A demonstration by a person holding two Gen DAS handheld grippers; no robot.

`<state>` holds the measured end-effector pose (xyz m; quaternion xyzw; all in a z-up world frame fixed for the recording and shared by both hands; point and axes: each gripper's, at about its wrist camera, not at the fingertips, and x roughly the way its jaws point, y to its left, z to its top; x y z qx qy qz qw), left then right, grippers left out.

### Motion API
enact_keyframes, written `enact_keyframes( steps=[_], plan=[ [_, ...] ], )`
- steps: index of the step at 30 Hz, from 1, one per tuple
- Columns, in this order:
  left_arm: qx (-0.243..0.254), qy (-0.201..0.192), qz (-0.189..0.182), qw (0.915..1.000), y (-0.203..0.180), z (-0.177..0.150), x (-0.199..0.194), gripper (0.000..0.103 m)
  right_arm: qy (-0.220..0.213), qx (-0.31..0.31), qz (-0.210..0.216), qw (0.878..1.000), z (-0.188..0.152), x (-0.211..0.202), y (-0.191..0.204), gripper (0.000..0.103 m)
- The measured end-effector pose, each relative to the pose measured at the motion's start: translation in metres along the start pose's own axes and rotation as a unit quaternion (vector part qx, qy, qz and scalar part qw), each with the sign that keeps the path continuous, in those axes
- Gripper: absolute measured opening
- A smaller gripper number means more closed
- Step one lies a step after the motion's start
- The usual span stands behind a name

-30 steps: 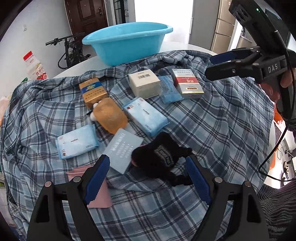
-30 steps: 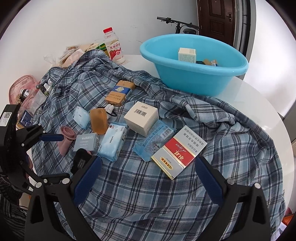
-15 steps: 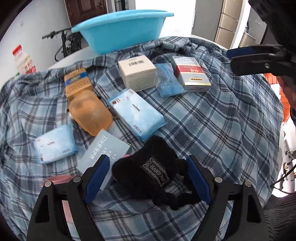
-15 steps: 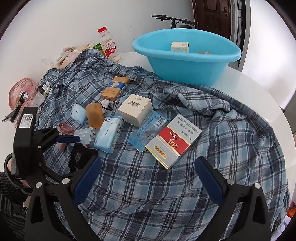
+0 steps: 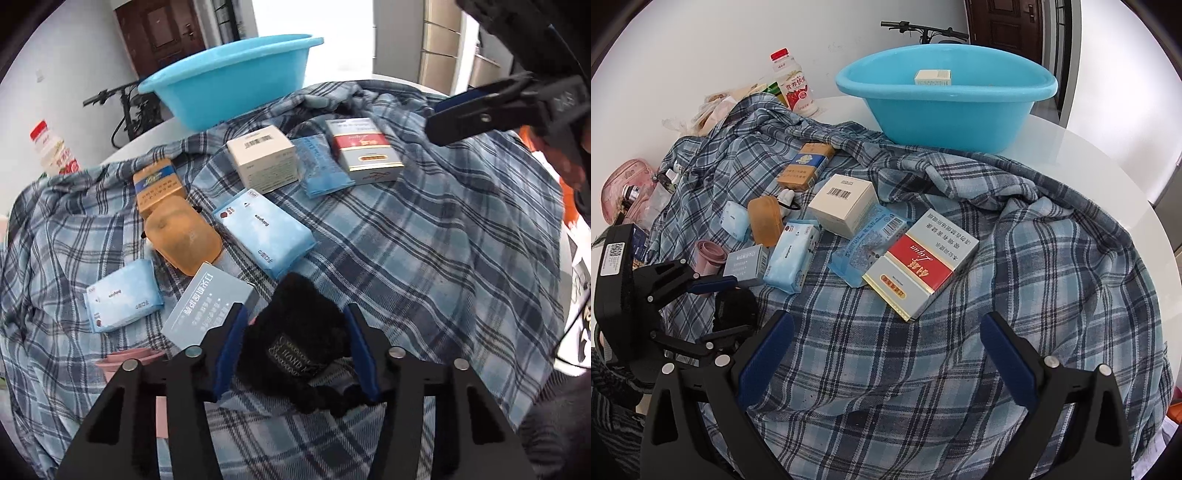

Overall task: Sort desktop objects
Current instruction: 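Lower the left tool onto the black knit pouch and close it, then lift the black knit pouch off the shirt with the left tool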

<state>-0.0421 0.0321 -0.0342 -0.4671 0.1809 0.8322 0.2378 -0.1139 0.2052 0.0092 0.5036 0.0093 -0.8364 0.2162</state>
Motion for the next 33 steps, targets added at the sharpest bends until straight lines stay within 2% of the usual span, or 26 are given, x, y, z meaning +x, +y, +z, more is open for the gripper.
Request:
enact_keyframes(
  steps=[3,8,9,10,11,13,22,23,24,26,33],
  plan=[
    [-0.006,0.005,-0.022,0.9997,0.004,-0.003,-0.010,0.045,-0.003,-0.004,0.003,1.000,-0.002,-0.002,0.002,0.100],
    [-0.017,0.010,-0.025,0.9995,0.009,-0.008,-0.014,0.046,0.004,-0.008,0.011,1.000,-0.003,0.006,0.008,0.100],
    [-0.019,0.011,-0.026,0.9994,0.009,-0.009,-0.014,0.049,0.005,-0.008,0.014,1.000,-0.003,0.008,0.010,0.100],
    [-0.021,0.012,-0.026,0.9994,0.010,-0.010,-0.014,0.056,0.007,-0.008,0.017,1.000,-0.004,0.009,0.011,0.100],
    [-0.023,0.013,-0.026,0.9993,0.011,-0.010,-0.013,0.068,0.009,-0.009,0.021,1.000,-0.004,0.010,0.013,0.100],
    [-0.025,0.016,-0.022,0.9993,0.011,-0.013,-0.009,0.077,0.013,-0.010,0.030,0.999,-0.004,0.011,0.016,0.100],
    [-0.038,0.006,-0.017,0.9991,0.015,-0.015,0.000,0.076,0.015,-0.010,0.026,0.999,-0.005,0.012,0.017,0.100],
    [-0.030,0.002,-0.015,0.9994,0.013,-0.014,0.001,0.065,0.016,-0.008,0.026,1.000,-0.005,0.013,0.016,0.100],
    [-0.020,-0.002,-0.015,0.9997,0.011,-0.014,0.002,0.059,0.018,-0.006,0.025,1.000,-0.006,0.014,0.015,0.100],
    [-0.007,-0.003,-0.016,0.9998,0.010,-0.014,0.004,0.053,0.021,-0.003,0.024,0.999,-0.006,0.014,0.015,0.100],
    [0.001,-0.005,-0.024,0.9997,0.013,-0.009,0.001,0.046,0.022,0.002,0.019,1.000,-0.010,0.013,0.010,0.100]
  ],
)
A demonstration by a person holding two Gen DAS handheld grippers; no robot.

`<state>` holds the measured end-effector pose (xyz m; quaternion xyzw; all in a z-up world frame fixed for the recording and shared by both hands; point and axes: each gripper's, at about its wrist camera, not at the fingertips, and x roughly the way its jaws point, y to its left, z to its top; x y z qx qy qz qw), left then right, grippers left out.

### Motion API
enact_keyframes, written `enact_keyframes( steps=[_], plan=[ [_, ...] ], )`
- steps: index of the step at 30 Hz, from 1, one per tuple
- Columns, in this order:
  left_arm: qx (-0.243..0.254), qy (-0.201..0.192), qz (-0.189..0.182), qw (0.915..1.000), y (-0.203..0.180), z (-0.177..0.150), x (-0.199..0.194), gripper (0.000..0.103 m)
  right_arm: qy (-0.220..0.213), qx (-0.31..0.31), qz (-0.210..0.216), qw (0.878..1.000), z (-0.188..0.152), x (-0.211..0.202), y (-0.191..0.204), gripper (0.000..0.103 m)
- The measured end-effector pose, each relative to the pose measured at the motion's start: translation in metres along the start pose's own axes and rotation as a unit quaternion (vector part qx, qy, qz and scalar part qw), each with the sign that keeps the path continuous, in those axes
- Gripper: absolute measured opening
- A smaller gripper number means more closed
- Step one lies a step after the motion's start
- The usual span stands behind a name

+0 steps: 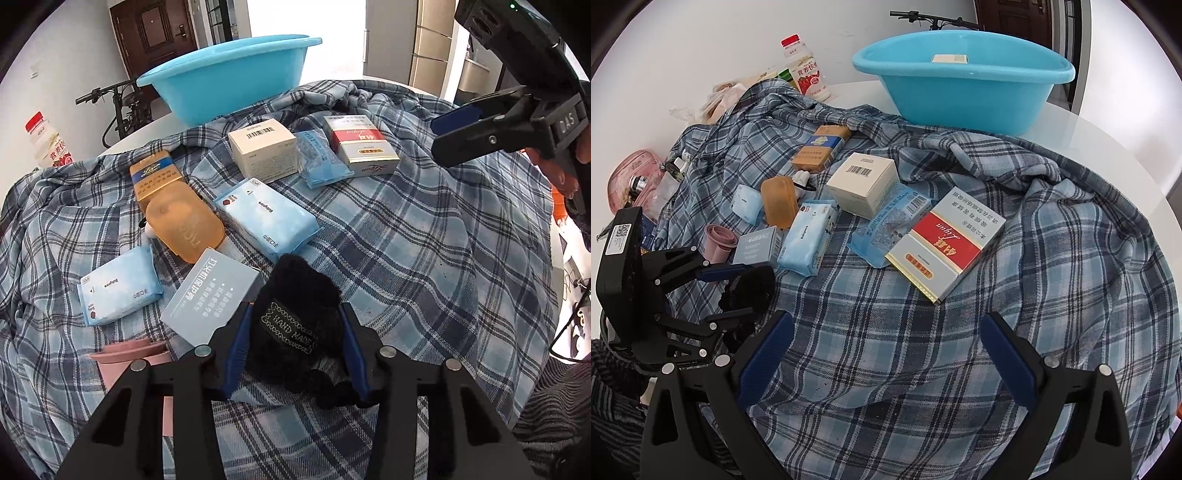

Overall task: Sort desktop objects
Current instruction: 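Lift the black knit pouch off the shirt with the left tool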

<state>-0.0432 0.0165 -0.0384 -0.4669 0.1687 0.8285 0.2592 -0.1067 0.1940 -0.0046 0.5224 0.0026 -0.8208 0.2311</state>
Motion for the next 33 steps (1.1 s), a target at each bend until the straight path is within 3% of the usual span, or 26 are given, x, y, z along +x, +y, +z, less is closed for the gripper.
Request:
enact_keyframes(
  steps=[4,8,12,16,19,24,28,33],
  plan=[
    [0.011,-0.016,-0.020,0.9996,0.003,0.006,-0.028,0.046,0.002,0.003,-0.002,1.000,-0.001,-0.001,-0.002,0.100],
    [0.047,-0.005,-0.019,0.9987,-0.008,0.004,-0.040,0.046,-0.003,0.005,0.003,1.000,-0.001,-0.001,-0.002,0.100],
    [0.060,0.012,-0.032,0.9976,-0.019,-0.005,-0.037,0.046,0.001,0.006,0.010,1.000,-0.001,0.005,0.000,0.100],
    [0.032,0.031,-0.042,0.9981,-0.017,-0.011,-0.019,0.046,0.005,0.000,0.014,1.000,-0.001,0.008,0.004,0.100],
    [0.036,0.026,-0.039,0.9983,-0.020,-0.015,-0.014,0.046,0.005,-0.002,0.015,1.000,-0.002,0.007,0.005,0.100],
    [0.042,0.021,-0.038,0.9981,-0.023,-0.015,-0.009,0.058,0.008,0.004,0.020,1.000,-0.004,0.007,0.002,0.100],
    [0.047,0.028,-0.036,0.9979,-0.024,-0.014,0.000,0.077,0.003,0.018,0.015,1.000,-0.005,0.006,-0.002,0.100],
    [0.054,0.027,-0.025,0.9979,-0.027,-0.014,0.005,0.078,0.001,0.024,0.011,1.000,-0.004,0.004,-0.006,0.100]
  ],
)
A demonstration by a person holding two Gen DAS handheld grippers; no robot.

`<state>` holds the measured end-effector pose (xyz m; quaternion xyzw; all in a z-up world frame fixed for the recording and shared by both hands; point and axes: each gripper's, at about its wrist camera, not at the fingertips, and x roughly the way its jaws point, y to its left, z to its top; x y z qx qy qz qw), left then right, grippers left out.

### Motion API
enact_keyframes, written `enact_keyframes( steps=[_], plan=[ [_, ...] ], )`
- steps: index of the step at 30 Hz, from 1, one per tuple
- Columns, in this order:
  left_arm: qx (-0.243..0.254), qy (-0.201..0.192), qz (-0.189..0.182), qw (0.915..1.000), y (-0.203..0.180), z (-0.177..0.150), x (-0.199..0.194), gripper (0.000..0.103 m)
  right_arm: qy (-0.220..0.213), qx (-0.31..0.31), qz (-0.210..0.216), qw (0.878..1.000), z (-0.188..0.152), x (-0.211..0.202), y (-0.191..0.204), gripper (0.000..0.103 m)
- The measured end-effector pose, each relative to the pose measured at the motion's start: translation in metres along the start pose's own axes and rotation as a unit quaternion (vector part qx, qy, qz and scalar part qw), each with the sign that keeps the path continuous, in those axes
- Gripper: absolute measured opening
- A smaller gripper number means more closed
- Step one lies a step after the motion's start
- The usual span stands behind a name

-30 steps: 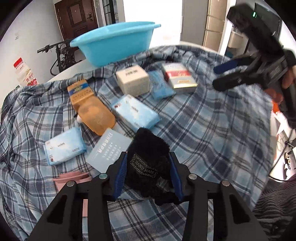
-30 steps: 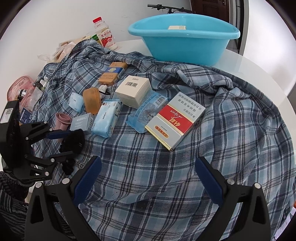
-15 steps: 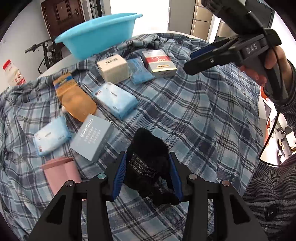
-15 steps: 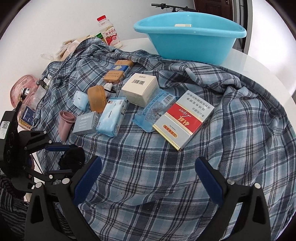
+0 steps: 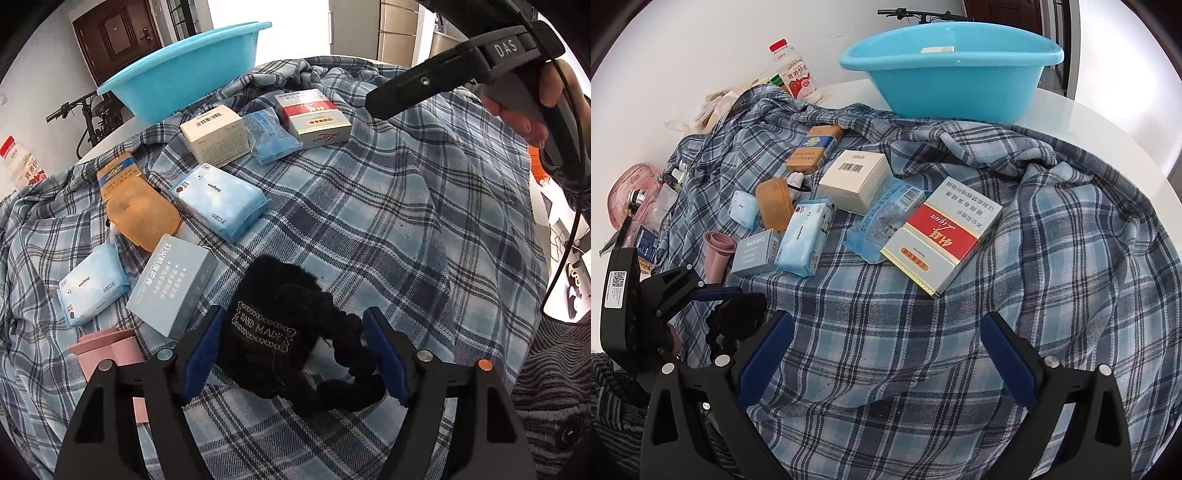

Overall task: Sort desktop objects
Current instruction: 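Lift the black knit pouch off the shirt with the left tool, then hold the black pouch in the left tool while the right tool moves toward the pink cup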

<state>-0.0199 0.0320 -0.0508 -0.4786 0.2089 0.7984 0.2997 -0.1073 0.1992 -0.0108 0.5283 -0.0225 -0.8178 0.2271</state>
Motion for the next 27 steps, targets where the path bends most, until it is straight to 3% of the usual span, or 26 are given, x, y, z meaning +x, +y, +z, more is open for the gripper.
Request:
enact_keyframes(
  steps=[7,13,19,20,23,27],
  plan=[
    [-0.044,-0.009,-0.012,0.9989,0.017,0.003,-0.006,0.078,0.006,0.000,0.002,1.000,-0.002,0.004,0.001,0.100],
    [-0.058,-0.022,-0.054,0.9966,0.028,0.000,-0.019,0.078,0.009,-0.003,0.005,1.000,-0.003,0.007,0.004,0.100],
    [-0.058,-0.015,-0.074,0.9955,0.028,0.001,-0.005,0.079,0.011,-0.004,0.008,1.000,-0.003,0.010,0.006,0.100],
    [-0.052,-0.014,-0.078,0.9955,0.027,0.001,-0.002,0.083,0.012,-0.005,0.008,1.000,-0.003,0.010,0.007,0.100],
    [-0.046,-0.008,-0.062,0.9970,0.024,0.001,0.006,0.084,0.013,-0.007,0.006,1.000,-0.004,0.009,0.007,0.100],
    [-0.070,-0.005,-0.070,0.9951,0.031,0.001,0.010,0.082,0.012,0.001,0.004,1.000,-0.007,0.008,0.003,0.100]
  ],
)
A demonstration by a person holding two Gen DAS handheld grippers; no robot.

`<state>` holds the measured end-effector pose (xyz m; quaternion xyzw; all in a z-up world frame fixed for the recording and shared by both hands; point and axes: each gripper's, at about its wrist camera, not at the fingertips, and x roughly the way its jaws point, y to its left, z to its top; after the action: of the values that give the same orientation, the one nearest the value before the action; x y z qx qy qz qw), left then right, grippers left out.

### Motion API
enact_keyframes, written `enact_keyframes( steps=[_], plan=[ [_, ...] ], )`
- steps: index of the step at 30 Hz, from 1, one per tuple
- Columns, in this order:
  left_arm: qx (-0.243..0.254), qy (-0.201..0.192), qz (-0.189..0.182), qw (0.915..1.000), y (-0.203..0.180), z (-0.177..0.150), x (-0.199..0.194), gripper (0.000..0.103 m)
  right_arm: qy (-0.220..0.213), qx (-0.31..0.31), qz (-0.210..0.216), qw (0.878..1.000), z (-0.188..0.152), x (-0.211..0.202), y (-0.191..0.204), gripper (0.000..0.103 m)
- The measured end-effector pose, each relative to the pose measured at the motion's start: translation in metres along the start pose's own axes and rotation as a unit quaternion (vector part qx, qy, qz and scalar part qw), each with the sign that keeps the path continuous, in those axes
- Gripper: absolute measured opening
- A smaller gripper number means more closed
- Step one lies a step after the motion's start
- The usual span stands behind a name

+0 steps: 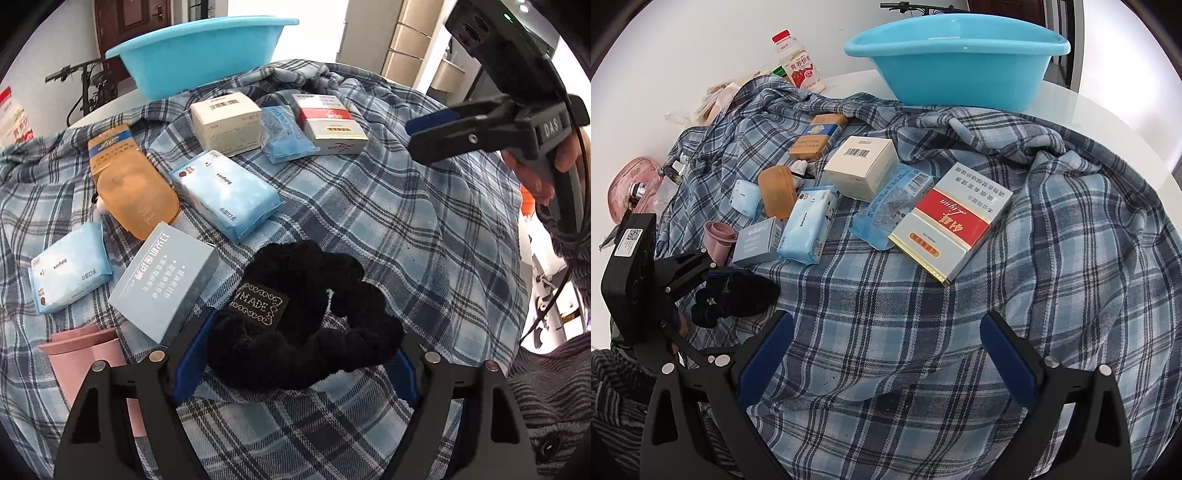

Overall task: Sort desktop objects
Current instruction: 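Hold the black pouch in the left tool while the right tool moves toward the pink cup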

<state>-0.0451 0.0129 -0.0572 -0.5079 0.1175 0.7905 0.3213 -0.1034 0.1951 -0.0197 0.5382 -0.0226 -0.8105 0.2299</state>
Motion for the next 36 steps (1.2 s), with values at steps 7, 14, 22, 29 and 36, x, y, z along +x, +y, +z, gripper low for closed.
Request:
enact_keyframes(
  steps=[7,14,22,29,36],
  plan=[
    [-0.045,-0.010,-0.016,0.9988,0.016,0.002,-0.011,0.062,0.006,0.010,0.003,1.000,-0.002,0.004,-0.005,0.100],
    [-0.049,-0.012,-0.022,0.9985,0.022,-0.001,-0.006,0.049,0.006,0.004,0.009,1.000,-0.003,0.007,0.001,0.100],
    [-0.053,-0.019,-0.013,0.9983,0.023,0.003,-0.005,0.040,0.009,0.003,0.003,1.000,-0.005,0.006,0.001,0.100],
    [-0.010,-0.022,0.041,0.9989,0.008,0.000,-0.001,0.038,0.011,0.011,0.002,1.000,-0.007,0.006,-0.004,0.100],
    [-0.021,-0.063,0.034,0.9972,0.011,0.003,-0.039,0.036,0.009,-0.002,-0.001,1.000,-0.008,0.003,0.004,0.100]
  ],
)
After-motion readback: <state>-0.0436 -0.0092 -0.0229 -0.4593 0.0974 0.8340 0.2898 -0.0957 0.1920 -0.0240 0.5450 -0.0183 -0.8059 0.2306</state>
